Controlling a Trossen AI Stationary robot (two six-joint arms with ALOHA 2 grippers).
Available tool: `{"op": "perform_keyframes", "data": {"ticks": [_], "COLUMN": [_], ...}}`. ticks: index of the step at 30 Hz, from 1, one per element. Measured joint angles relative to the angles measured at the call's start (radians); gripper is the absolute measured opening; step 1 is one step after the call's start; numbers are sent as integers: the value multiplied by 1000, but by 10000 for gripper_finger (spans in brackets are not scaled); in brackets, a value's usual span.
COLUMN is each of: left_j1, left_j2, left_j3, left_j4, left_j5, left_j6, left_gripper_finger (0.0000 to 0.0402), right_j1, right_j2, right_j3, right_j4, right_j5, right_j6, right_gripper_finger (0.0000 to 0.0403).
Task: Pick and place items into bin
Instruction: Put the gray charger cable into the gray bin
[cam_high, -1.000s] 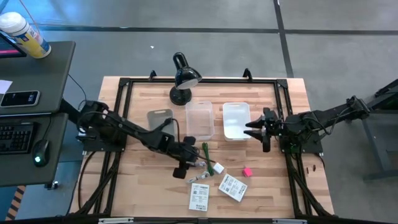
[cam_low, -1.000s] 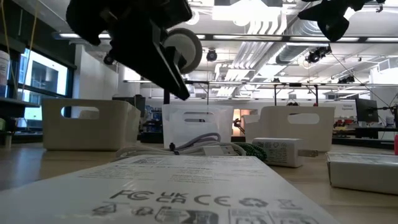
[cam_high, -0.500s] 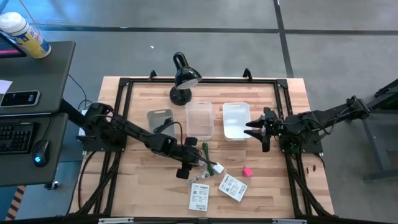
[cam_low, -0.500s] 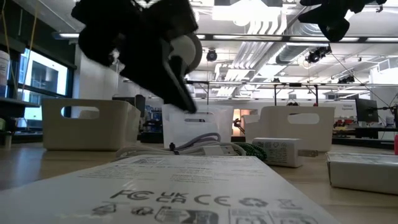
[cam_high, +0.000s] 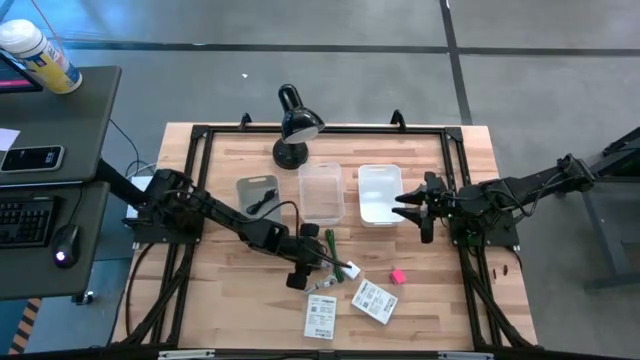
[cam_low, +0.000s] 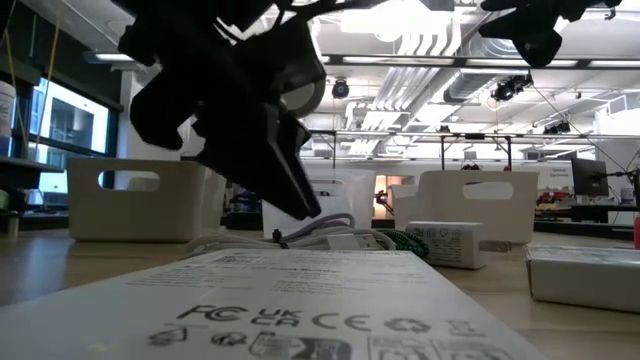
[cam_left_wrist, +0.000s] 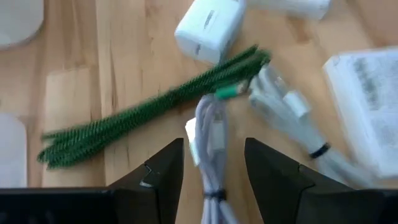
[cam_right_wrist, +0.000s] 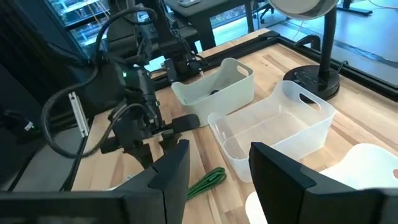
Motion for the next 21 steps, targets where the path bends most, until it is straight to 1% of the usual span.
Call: {"op": "perform_keyframes", "data": {"ticks": [4,6,8,16,21], "left_j1": [0,0,0,1,0], "left_j2": [21,27,42,44,44], "left_j3": [3,-2,3,1,1], "left_j4": [25,8,41,23,-3], "left_j5": [-10,-8,-3,-10,-2], "left_j6": [0,0,-6,-7,-8], "left_gripper_finger": [159,159,159,159,141], "right_j1": [0,0,0,0,0], "right_j2": [0,0,0,0,0], "right_j3": [0,0,0,0,0], "right_j4": [1,0,1,1,1], "right_j5": [13,14,14,16,23], "right_j6": [17,17,20,24,25], "right_gripper_finger": [156,156,156,156,156]}}
